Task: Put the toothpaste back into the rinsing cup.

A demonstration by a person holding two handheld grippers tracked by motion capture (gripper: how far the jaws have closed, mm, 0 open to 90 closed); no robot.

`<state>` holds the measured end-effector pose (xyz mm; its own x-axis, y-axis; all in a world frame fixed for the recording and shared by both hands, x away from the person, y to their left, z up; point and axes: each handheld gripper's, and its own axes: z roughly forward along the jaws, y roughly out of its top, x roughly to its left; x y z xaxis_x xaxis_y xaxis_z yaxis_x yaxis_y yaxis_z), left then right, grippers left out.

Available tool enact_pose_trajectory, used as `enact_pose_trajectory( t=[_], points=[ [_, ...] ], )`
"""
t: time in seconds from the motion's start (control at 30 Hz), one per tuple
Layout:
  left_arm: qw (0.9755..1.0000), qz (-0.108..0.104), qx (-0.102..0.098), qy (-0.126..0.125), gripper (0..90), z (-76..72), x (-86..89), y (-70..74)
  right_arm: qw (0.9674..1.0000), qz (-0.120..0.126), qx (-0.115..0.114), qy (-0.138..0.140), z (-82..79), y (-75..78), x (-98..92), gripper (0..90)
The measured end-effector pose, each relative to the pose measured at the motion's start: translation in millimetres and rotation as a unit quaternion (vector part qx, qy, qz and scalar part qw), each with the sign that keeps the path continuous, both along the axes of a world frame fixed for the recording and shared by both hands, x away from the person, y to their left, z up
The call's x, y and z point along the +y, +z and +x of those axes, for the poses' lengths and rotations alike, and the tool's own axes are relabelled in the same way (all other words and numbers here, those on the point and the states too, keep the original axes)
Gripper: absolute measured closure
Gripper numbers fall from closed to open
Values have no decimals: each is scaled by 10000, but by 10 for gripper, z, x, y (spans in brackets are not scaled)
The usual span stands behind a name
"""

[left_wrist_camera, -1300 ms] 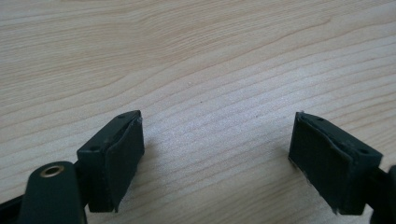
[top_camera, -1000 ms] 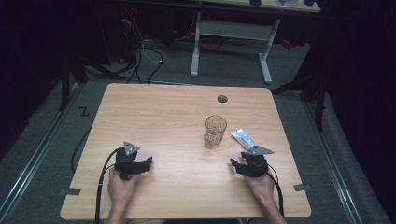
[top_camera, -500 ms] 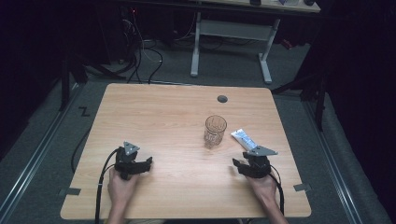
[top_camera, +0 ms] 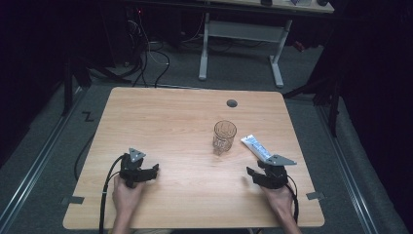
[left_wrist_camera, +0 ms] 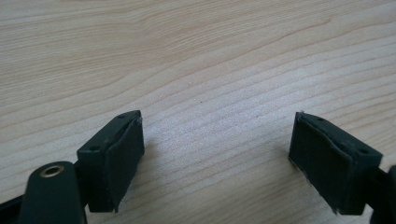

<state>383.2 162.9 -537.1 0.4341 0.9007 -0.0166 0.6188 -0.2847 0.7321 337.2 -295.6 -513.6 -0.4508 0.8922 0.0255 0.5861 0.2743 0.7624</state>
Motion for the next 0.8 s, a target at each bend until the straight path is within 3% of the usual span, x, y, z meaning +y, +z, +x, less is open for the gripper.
enact_pose_trajectory(
  t=[0.53, 0.8],
  points=[
    [10000, 1, 0, 0, 181, 0, 0, 0, 9997, 102, -169, -166, -88, 69, -136, 443],
    [10000, 3, 1, 0, 180, 0, 0, 0, 9997, 88, -136, -192, -79, 98, -178, 459]
  ],
)
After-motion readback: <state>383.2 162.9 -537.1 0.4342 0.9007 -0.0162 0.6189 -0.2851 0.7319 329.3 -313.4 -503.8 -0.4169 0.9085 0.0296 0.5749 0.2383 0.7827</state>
